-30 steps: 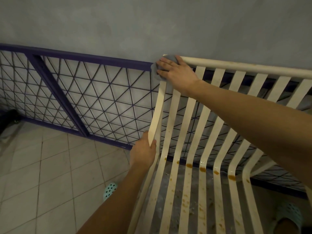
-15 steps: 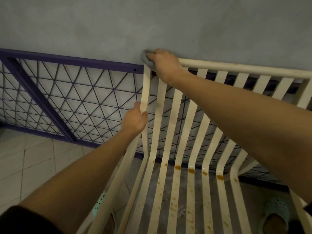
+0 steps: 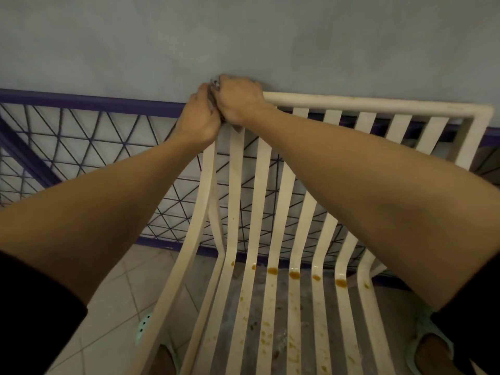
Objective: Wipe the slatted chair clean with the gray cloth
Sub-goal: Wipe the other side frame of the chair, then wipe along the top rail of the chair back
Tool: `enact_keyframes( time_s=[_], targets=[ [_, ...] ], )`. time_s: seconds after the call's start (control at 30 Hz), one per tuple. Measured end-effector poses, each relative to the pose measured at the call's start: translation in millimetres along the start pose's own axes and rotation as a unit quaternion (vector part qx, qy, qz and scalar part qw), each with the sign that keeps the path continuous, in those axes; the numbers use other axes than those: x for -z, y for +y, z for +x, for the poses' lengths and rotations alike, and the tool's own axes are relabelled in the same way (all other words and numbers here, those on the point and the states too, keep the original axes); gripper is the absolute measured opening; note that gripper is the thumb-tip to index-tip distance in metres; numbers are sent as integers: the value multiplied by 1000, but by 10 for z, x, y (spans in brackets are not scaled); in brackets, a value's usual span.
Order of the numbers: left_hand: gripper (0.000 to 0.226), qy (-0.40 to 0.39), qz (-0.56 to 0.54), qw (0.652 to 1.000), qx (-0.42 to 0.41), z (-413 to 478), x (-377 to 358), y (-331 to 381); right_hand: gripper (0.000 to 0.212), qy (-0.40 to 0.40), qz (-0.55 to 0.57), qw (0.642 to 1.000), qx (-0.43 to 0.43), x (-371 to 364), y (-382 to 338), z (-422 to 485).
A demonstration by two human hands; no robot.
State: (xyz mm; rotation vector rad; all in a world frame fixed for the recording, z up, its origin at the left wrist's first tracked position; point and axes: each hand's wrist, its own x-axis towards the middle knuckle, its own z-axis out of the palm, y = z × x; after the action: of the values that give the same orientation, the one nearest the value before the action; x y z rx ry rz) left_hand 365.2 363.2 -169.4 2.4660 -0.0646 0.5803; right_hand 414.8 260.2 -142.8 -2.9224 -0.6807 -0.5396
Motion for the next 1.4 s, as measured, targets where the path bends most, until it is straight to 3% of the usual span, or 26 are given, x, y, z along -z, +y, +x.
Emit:
enact_keyframes(
  time_s=[0.17, 0.3, 0.47, 0.67, 0.8, 0.9, 1.03, 1.17, 1.4],
  targets=[
    [46, 20, 32, 999, 8, 4, -1, 55, 35, 18, -6, 1000, -24, 29, 5, -101],
    [58, 16, 46, 999, 12, -68, 41, 53, 43, -16, -4, 1000, -10, 83, 13, -187],
    [37, 17, 63, 998, 23, -128, 242, 168, 45, -29, 27, 999, 15, 185, -38, -325],
    [23, -62, 241, 969, -1, -28, 385, 367, 31, -58, 55, 997, 22, 350, 110, -444],
    [47, -163, 195, 967, 35, 45, 245, 526, 26, -83, -26, 996, 13, 390, 152, -433],
    [52, -114, 130, 984, 49, -56, 117, 515, 28, -74, -2, 997, -5, 460, 176, -451],
    [43, -98, 157, 982, 25, -99, 81, 490, 36, -51, -8, 999, 2, 343, 213, -587],
    [50, -96, 188, 977, 8, -111, 44, 488, 55, 0, -72, 997, 18, 214, 335, -827],
    [57, -91, 205, 975, 9, -128, 56, 459, 41, -30, -19, 999, -7, 334, 439, -716]
  ],
)
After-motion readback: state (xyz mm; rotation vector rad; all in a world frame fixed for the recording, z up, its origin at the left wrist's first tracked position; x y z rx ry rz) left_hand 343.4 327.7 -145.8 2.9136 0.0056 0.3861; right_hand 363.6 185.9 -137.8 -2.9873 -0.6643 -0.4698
